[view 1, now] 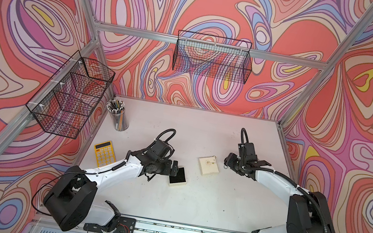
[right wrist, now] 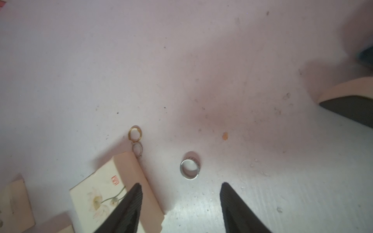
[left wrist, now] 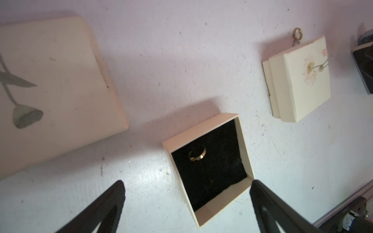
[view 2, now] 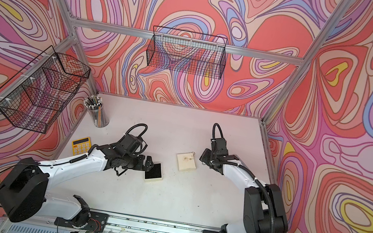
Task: Take the rings out of the lift-off lid box
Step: Place the ring at the center of the board, then take out the ring from the jewelry box.
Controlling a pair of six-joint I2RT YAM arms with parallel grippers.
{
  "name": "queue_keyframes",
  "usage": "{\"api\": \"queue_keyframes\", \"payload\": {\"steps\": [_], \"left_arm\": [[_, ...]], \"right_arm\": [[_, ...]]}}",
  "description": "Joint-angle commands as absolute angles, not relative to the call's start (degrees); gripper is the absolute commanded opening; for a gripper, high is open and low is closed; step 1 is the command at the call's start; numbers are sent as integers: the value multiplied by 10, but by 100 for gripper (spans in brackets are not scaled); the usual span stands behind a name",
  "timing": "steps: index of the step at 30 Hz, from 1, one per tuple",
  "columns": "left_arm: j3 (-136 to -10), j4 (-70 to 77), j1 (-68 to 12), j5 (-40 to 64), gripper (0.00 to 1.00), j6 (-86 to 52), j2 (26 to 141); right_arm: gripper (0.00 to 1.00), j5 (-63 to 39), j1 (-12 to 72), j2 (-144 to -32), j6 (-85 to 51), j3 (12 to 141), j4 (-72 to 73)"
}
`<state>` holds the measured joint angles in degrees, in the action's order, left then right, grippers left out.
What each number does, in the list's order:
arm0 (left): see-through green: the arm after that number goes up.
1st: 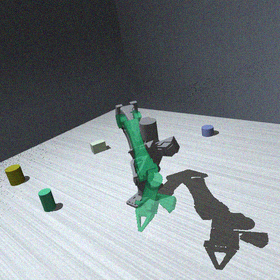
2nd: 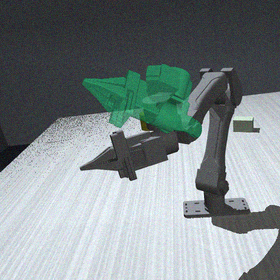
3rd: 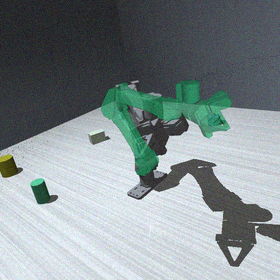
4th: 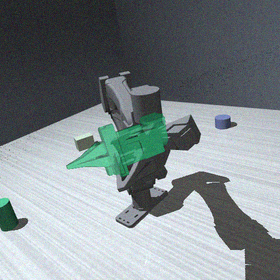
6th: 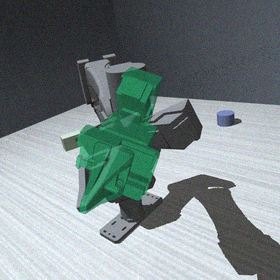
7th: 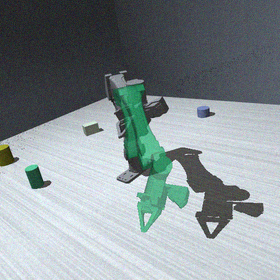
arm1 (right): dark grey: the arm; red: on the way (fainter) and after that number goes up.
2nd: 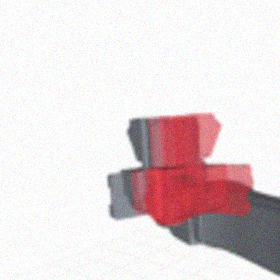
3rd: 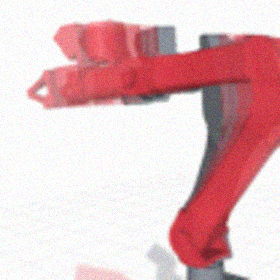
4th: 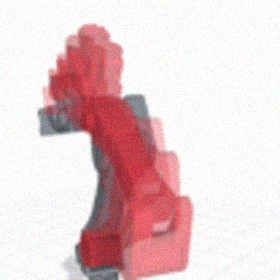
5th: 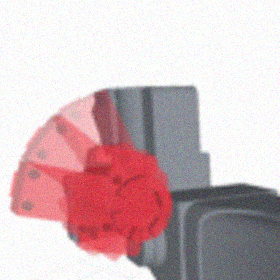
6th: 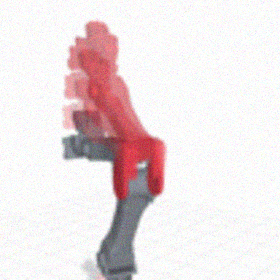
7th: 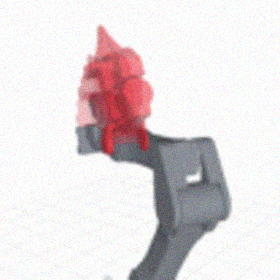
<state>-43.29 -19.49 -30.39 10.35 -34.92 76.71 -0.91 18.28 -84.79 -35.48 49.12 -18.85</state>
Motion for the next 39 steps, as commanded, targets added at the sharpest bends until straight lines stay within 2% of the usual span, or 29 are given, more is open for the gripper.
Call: {"api": "queue_keyframes", "payload": {"steps": [1, 7, 16, 20, 27, 39], "left_arm": [[-419, -185, -275, 129, 100, -349, 748], [-394, -180, -236, 165, 100, -351, 736], [-358, -182, -227, 162, 100, -371, 696], [-330, -174, -220, 160, 100, -390, 672], [-312, -179, -216, 160, 100, -397, 642], [-307, -180, -210, 151, 100, -384, 655]], "right_arm": [[65, -5, 237, -830, -342, 518, -208], [65, 2, 328, -833, -368, 555, -191], [64, 16, 434, -900, -397, 582, -155], [57, 20, 475, -929, -409, 598, -148], [27, -3, 498, -983, -401, 640, -146], [27, -39, 516, -1032, -442, 683, -186]]}}
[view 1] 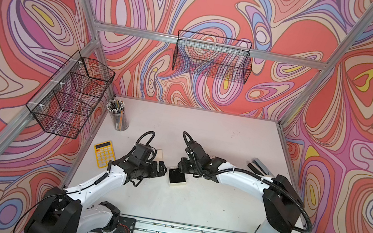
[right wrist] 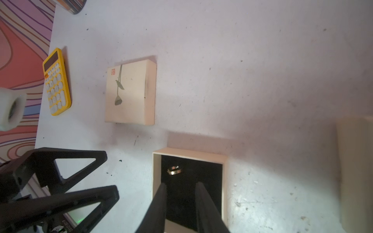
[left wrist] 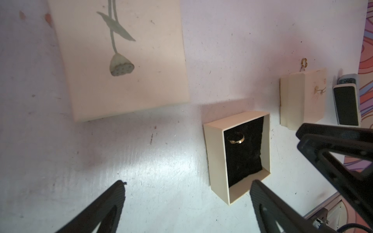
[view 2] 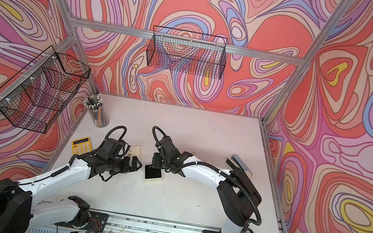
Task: Take the rings out of the lift-off lid box
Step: Take out the ring from the jewelry box.
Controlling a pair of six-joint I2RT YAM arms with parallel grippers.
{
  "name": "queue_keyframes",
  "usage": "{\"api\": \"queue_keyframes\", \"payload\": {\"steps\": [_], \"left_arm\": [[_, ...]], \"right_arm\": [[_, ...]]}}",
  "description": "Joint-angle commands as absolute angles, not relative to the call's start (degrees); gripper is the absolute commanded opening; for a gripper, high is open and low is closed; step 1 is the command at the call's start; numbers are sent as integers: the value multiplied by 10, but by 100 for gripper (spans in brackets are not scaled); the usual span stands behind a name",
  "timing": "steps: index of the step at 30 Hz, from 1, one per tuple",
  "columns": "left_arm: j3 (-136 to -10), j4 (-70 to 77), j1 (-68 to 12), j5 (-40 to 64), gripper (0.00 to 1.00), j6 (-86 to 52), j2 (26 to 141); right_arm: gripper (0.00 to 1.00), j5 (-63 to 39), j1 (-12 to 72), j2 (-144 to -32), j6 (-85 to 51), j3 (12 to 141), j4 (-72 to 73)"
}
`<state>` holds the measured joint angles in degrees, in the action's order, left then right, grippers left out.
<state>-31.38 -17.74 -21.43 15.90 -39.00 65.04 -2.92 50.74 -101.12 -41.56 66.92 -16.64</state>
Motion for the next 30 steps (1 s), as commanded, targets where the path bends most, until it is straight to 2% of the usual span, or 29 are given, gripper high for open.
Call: {"api": "queue_keyframes", "payload": {"steps": [1, 16, 30], "left_arm": [[-305, -178, -209, 150, 100, -385, 655], [-279, -181, -204, 142, 100, -375, 636], [-276, -187, -203, 136, 100, -370, 623]], "right_arm": [[27, -38, 519, -1034, -449, 683, -189], [31, -46, 537, -1085, -523, 715, -216], [34, -33, 537, -1105, -535, 735, -229]]}}
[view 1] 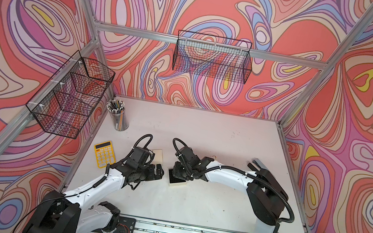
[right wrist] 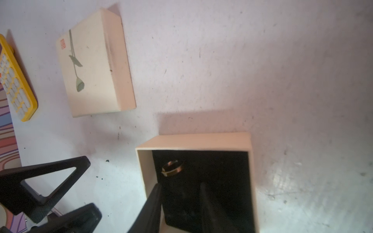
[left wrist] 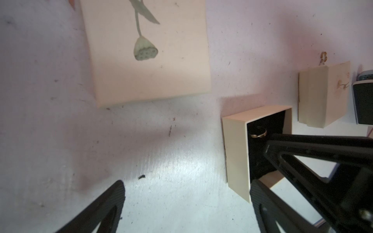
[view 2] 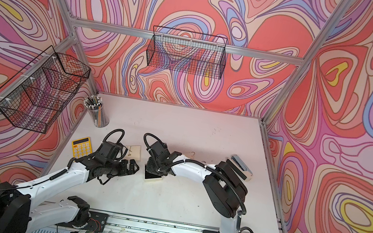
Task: Take the rings out of the lift-off lid box
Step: Take out the ring from the jewelry box.
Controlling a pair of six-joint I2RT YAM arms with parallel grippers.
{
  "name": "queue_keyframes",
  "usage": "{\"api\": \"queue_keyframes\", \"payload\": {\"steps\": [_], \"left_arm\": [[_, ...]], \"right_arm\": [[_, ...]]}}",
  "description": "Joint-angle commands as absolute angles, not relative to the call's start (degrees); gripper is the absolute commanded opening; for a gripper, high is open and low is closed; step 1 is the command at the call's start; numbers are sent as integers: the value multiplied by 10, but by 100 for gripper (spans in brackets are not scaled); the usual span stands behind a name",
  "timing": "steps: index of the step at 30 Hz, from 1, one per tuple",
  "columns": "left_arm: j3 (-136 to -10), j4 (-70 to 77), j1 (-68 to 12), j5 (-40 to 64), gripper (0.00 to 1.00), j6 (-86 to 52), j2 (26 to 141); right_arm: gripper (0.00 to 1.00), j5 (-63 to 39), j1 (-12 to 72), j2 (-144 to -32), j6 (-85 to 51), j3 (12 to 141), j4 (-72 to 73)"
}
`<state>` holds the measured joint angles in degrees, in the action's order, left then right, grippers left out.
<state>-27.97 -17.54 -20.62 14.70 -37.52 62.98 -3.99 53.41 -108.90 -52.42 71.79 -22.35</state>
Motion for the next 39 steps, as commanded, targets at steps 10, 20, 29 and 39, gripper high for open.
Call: {"api": "queue_keyframes", "payload": {"steps": [10, 20, 29, 39], "left_arm": [[-274, -178, -202, 143, 100, -371, 637], [-271, -181, -202, 136, 100, -368, 633], [-270, -177, -201, 136, 100, -367, 641], [-271, -178, -201, 136, 100, -368, 642]], "right_arm": [[35, -23, 537, -1137, -518, 786, -262], [26, 7, 537, -1171, -487, 827, -305], [21, 38, 538, -1176, -455, 857, -344], [21, 43, 542, -1191, -427, 891, -377]]}}
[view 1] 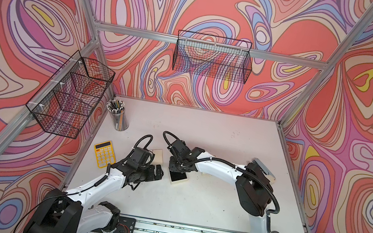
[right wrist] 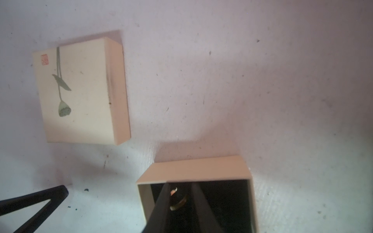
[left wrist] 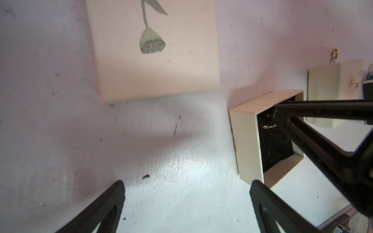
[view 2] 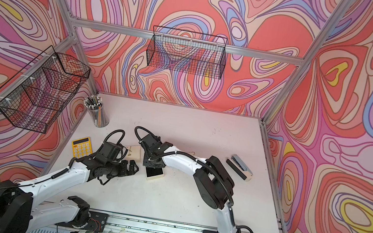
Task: Take the rings out of the lift-off lid box
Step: Take out the ring from the jewelry box.
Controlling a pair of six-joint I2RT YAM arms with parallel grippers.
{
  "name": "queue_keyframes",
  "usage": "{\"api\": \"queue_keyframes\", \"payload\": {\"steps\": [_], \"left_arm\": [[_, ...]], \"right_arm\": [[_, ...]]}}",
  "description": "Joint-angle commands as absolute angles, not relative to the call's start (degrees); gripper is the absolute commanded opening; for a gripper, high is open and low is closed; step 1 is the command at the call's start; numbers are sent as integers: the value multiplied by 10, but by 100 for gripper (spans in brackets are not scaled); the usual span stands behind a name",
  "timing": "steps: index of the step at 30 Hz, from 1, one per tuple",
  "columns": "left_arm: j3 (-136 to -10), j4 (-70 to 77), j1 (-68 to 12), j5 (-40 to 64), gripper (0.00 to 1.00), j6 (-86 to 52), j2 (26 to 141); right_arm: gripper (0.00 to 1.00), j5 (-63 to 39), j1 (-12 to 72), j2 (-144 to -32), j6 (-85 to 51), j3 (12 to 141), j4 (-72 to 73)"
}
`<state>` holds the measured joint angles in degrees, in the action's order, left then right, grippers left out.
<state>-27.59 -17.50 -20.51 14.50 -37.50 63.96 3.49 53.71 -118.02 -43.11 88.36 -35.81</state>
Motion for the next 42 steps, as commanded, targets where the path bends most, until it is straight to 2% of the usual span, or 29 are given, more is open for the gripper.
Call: {"api": "queue_keyframes", "payload": {"steps": [1, 8, 19, 42], "left_arm": [[-271, -178, -201, 136, 100, -369, 642], [-271, -178, -200, 136, 100, -364, 644], [-271, -181, -200, 143, 100, -360, 634], [-261, -184, -200, 142, 100, -361, 624]], "right_arm": [[22, 36, 542, -1190, -430, 885, -370], [25, 24, 542, -1194, -454, 880, -370], [23, 18, 544, -1200, -490, 866, -364], [15, 53, 555, -1211, -451, 902, -393]]}}
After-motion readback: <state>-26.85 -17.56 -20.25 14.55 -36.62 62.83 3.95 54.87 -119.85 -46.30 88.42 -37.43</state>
